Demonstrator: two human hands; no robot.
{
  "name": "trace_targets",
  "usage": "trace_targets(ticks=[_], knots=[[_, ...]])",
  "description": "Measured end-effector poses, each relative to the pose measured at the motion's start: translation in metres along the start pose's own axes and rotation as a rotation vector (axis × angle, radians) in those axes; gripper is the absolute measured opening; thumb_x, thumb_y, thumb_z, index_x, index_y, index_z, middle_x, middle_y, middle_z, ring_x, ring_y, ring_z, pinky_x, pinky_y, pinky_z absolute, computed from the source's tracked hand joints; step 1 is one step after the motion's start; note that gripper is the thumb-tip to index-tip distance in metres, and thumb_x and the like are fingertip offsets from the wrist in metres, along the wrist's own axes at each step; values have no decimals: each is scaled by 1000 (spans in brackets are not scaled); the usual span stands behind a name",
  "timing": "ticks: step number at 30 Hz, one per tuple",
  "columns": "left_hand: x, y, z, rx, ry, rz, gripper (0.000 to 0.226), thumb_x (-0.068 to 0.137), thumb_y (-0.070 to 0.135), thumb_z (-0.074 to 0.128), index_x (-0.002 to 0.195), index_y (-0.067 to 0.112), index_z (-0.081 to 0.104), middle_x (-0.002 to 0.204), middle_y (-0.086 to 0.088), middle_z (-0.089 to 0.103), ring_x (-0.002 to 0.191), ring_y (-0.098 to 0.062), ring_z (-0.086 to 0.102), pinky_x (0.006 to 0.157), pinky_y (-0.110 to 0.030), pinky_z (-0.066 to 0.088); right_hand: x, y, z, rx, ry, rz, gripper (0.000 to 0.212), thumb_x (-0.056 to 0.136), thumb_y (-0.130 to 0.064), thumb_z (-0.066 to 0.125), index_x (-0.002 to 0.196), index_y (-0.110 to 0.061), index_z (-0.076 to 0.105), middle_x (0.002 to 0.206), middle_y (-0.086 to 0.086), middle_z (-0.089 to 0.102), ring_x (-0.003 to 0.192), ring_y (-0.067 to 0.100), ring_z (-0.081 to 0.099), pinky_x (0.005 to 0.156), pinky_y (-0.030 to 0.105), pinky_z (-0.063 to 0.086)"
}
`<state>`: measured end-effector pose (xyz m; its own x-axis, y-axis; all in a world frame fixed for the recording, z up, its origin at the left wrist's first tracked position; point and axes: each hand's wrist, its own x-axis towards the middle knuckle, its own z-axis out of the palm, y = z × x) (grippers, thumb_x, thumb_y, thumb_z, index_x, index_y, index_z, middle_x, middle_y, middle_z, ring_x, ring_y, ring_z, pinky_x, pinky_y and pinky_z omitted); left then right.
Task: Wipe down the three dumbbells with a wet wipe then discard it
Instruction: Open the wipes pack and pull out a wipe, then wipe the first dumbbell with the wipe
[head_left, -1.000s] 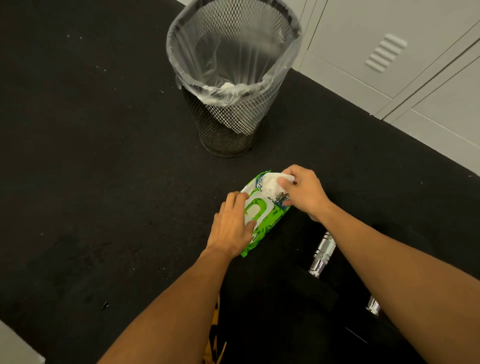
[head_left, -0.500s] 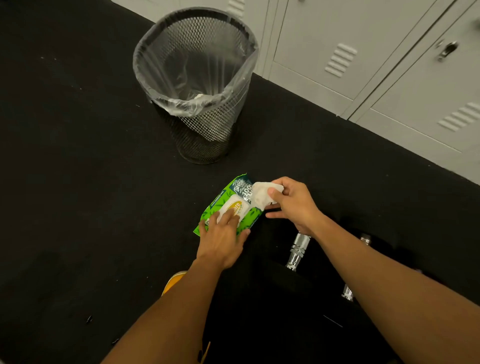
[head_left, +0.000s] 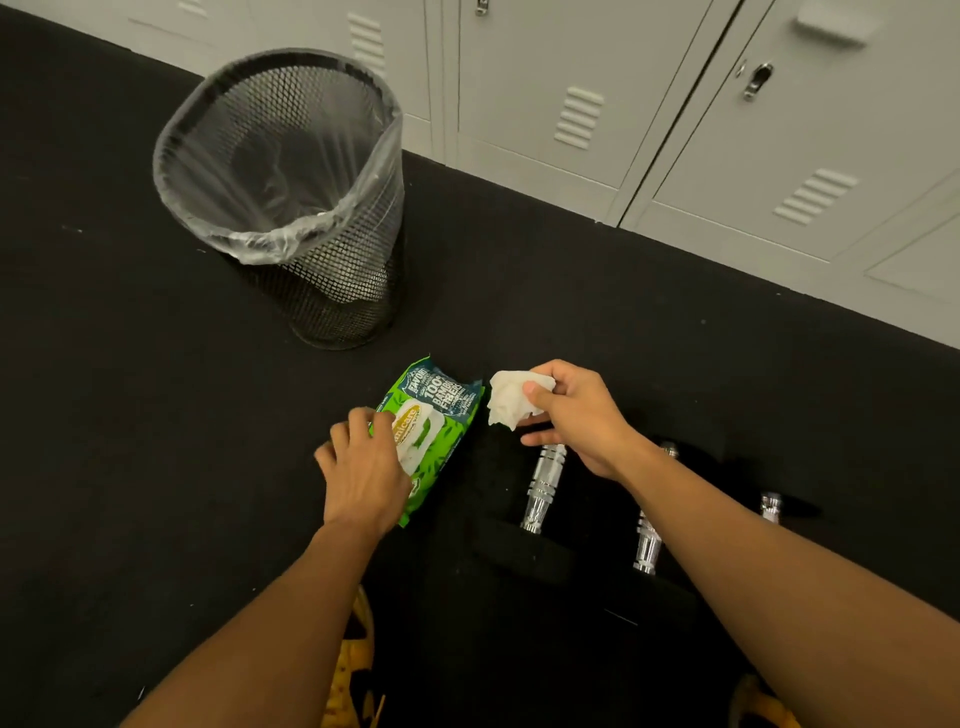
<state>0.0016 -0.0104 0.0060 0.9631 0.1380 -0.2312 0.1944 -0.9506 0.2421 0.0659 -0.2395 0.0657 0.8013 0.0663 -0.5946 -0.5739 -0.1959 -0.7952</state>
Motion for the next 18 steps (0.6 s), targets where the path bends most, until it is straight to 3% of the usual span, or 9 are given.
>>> trace_targets(ticks=[5,9,12,18], knots=[[2,10,-6,0,-71,95,69,76,10,64,137,27,37,139,-4,31,125,-27,29,103,-50,27,-10,4,-7,13,-13,24,12,100,-12,55,108,-13,63,103,10,71,88,23,73,74,45,62],[17,-1,-5,160,-161,125,80,80,24,66,147,33,23,145,-3,26,129,-29,27,105,-54,26,-16,8,-14,15,-21,17,13,99,-11,55,110,-15,62,104,9,71,88,22,73,76,45,62],[22,-7,1,211,-134,147,71,84,34,64,144,31,27,139,-3,33,124,-28,34,102,-55,28,-18,13,-17,20,-19,13,12,99,-12,56,107,-17,62,103,9,72,87,22,74,77,46,62],[25,-18,8,157,22,90,50,91,36,60,136,21,43,121,-4,48,108,-27,49,94,-52,32,-13,16,-2,59,-34,16,10,99,-10,55,105,-14,62,100,11,73,85,24,74,74,44,60]])
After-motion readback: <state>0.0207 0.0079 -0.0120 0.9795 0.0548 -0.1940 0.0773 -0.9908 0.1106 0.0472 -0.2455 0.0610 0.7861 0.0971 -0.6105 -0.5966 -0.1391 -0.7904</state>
